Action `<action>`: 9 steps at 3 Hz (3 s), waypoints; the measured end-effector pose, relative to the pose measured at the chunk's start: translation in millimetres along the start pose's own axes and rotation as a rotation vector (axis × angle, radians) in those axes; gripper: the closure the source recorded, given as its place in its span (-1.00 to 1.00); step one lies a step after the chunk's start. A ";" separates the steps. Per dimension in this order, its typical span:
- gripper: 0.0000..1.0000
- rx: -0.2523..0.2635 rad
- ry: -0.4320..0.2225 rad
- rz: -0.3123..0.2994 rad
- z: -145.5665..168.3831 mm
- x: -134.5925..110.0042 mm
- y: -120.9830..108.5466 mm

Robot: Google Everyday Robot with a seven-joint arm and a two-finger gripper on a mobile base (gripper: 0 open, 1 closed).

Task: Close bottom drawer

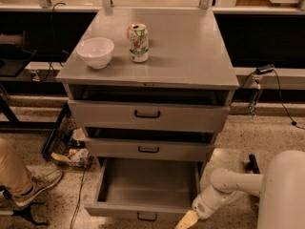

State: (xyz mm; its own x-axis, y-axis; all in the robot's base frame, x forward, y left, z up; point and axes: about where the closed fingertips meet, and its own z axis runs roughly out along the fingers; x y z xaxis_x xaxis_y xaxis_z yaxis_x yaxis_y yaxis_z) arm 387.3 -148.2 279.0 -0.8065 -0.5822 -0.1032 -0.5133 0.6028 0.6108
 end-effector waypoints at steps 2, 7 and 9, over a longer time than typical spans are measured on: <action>0.47 0.027 -0.085 0.077 37.4 2.0 -57.2; 1.00 0.094 -0.208 0.082 53.2 -19.6 -96.8; 1.00 0.159 -0.352 0.143 47.5 12.9 -100.9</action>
Offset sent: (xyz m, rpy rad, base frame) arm 0.0347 -0.0236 -0.0909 0.0109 -0.0641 -0.1664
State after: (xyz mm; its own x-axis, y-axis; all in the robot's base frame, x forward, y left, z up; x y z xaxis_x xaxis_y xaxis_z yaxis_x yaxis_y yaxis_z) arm 414.7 -190.6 178.8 -0.9100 -0.2807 -0.3051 -0.4053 0.7569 0.5126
